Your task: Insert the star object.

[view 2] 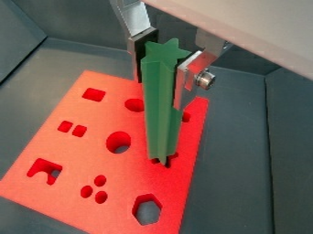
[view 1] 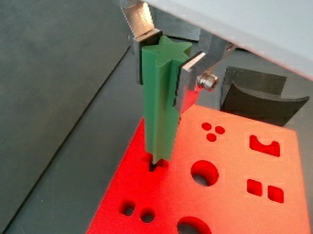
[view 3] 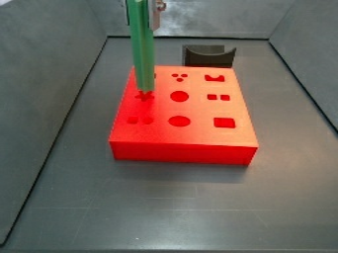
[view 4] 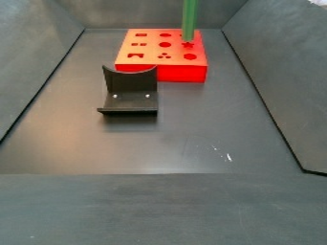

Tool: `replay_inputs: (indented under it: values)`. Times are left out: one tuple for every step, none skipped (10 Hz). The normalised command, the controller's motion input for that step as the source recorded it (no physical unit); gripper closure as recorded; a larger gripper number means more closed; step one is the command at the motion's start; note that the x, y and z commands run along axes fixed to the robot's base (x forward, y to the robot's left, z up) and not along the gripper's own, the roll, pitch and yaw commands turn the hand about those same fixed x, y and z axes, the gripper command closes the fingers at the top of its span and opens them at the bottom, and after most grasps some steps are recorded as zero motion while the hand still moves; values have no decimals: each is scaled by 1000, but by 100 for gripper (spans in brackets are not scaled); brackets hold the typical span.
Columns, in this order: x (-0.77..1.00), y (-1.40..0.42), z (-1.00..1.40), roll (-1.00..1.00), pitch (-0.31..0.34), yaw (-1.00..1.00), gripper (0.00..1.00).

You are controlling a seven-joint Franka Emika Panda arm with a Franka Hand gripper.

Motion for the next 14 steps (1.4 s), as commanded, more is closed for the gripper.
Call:
replay_inputs:
  values:
    - [149, -100, -134, 0, 0, 0, 100]
    - [106, -6, -269, 0, 0, 0, 100]
    - [14, 0, -389, -64, 0, 0, 100]
    - [-20, 0, -320, -3, 0, 0, 100]
    - [-86, 0, -180, 0, 0, 0, 100]
    - [-63, 3, -154, 0, 1, 0, 100]
    - [-300, 0, -97, 0, 0, 0, 100]
    - [-331, 0, 0, 0, 0, 209, 100]
    - [-49, 0, -89, 0, 0, 457, 100]
    - [0, 0, -69, 0, -3, 371, 100]
    - [0, 0, 0, 0, 0, 123, 100]
    - [29, 0, -149, 13, 0, 0, 100]
    - [-11, 0, -929, 0, -47, -31, 100]
    - [0, 0, -1000, 0, -74, -40, 100]
